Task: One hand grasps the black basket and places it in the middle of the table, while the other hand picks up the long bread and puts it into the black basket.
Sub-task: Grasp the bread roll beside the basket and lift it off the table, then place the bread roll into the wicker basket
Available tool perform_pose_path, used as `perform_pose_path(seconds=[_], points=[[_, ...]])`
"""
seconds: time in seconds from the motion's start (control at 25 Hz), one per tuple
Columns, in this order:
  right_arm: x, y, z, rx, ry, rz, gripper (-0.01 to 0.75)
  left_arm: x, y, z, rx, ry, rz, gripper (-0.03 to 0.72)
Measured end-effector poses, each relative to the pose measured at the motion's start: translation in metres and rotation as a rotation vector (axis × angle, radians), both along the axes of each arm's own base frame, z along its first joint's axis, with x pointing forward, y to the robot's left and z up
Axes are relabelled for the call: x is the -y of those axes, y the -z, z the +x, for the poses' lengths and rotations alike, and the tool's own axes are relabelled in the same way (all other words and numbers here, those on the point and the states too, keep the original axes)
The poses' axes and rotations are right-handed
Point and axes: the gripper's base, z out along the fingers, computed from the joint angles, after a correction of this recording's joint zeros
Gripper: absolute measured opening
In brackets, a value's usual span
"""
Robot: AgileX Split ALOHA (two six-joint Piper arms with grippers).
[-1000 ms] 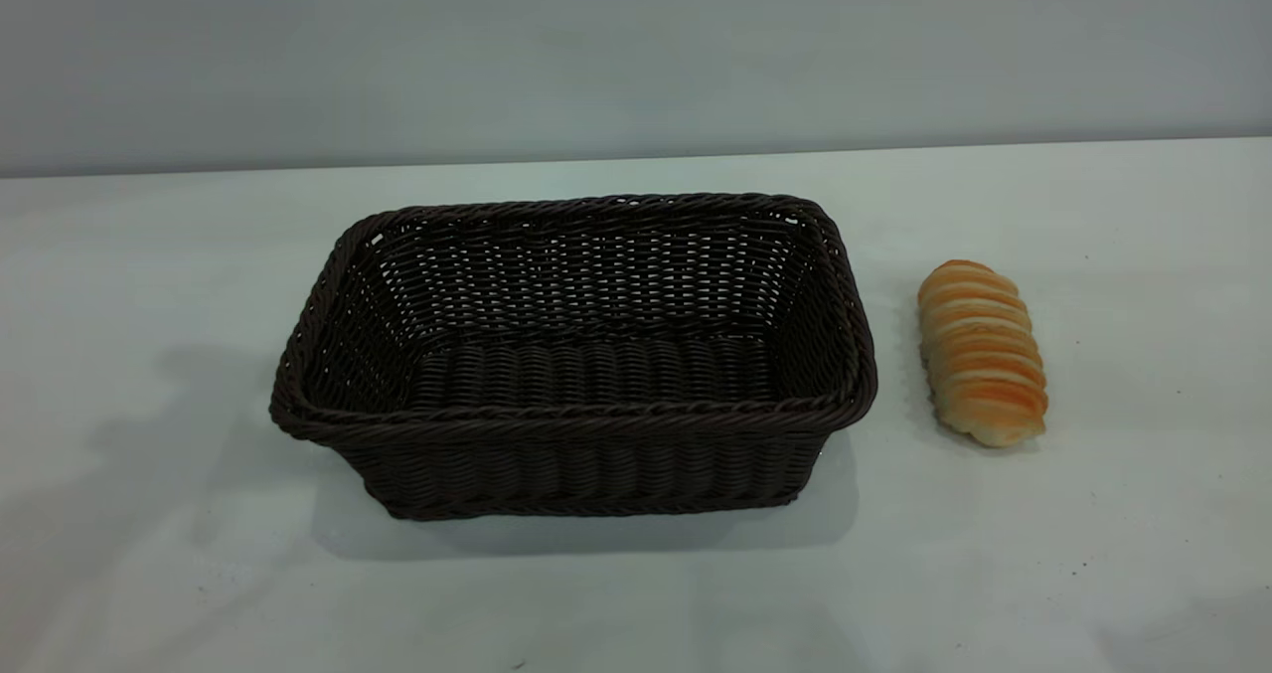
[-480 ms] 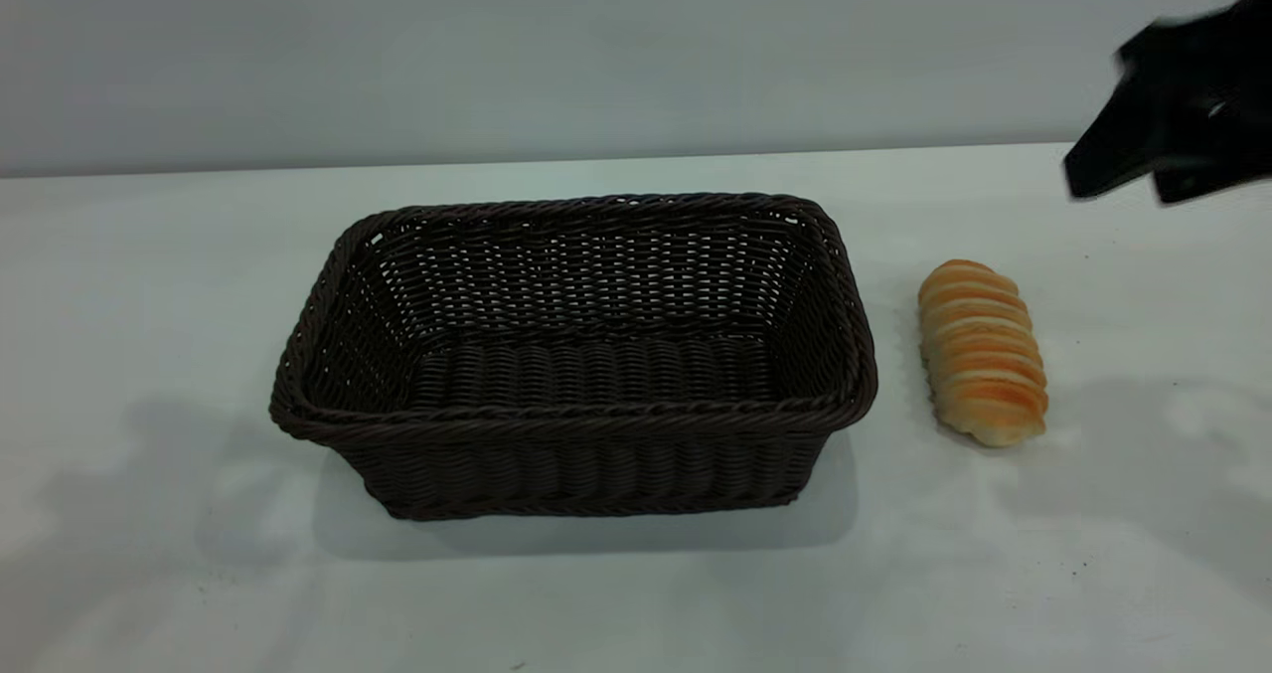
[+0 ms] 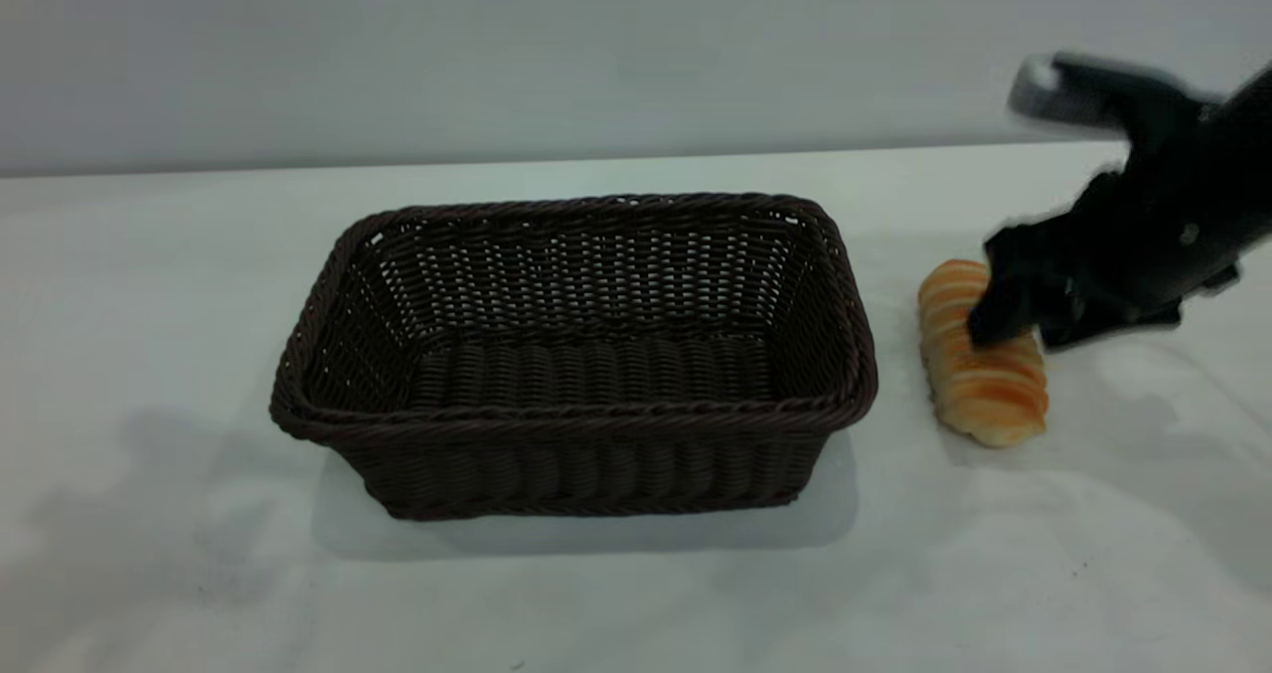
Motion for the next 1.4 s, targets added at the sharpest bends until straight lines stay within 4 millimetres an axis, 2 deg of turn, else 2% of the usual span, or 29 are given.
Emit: perform_pose_path(seconds=[0.08, 0.16, 0.2, 0.28, 0.4, 0.48, 0.6, 0.68, 0.76, 0.84, 0.96, 1.04, 1.12, 1.24, 1.32, 1.4], points=[[0.0, 0.017, -0.002, -0.035, 0.019, 0.006, 0.454, 0.001, 0.0, -0.001, -0.012, 0.003, -0.005, 0.553], [0.0, 0.022, -0.002, -0.042, 0.028, 0.017, 0.407, 0.001, 0.0, -0.001, -0.014, 0.004, -0.006, 0.553], [-0.001, 0.021, -0.001, -0.039, 0.033, 0.022, 0.373, 0.001, 0.0, -0.001, -0.015, 0.004, -0.006, 0.553], [-0.001, 0.017, 0.0, -0.026, 0.033, 0.025, 0.259, 0.001, 0.0, -0.001, -0.017, 0.005, -0.006, 0.553], [-0.001, -0.008, 0.004, 0.042, 0.03, 0.03, 0.082, 0.001, 0.001, -0.002, -0.022, 0.006, -0.006, 0.553], [-0.001, -0.037, 0.008, 0.121, 0.031, 0.033, 0.045, 0.001, 0.001, -0.002, -0.024, 0.007, -0.007, 0.553], [-0.002, -0.081, 0.008, 0.237, 0.025, 0.05, 0.035, 0.001, 0.001, -0.003, -0.03, 0.009, -0.007, 0.553], [-0.01, -0.104, 0.005, 0.286, 0.002, 0.099, 0.035, 0.001, 0.001, -0.003, -0.031, 0.009, -0.007, 0.553], [-0.031, -0.118, 0.001, 0.306, -0.065, 0.174, 0.035, 0.001, 0.001, -0.003, -0.032, 0.009, -0.006, 0.553], [-0.063, -0.121, -0.007, 0.295, -0.152, 0.229, 0.035, 0.001, 0.001, -0.003, -0.033, 0.009, -0.006, 0.553], [-0.109, -0.114, -0.021, 0.271, -0.264, 0.248, 0.045, 0.001, 0.001, -0.003, -0.037, 0.008, -0.008, 0.553], [-0.128, -0.105, -0.027, 0.255, -0.301, 0.227, 0.082, 0.001, 0.001, -0.004, -0.045, 0.009, -0.008, 0.553], [-0.135, -0.097, -0.03, 0.243, -0.312, 0.205, 0.147, 0.001, 0.002, -0.005, -0.053, 0.009, -0.005, 0.553], [-0.13, -0.096, -0.027, 0.25, -0.3, 0.182, 0.292, -0.002, 0.001, -0.006, -0.053, -0.004, 0.018, 0.553], [-0.124, -0.103, -0.025, 0.27, -0.301, 0.172, 0.387, -0.004, -0.002, -0.009, -0.044, -0.021, 0.038, 0.553], [-0.116, -0.115, -0.024, 0.295, -0.293, 0.163, 0.446, -0.008, -0.009, -0.016, -0.022, -0.048, 0.067, 0.553]])
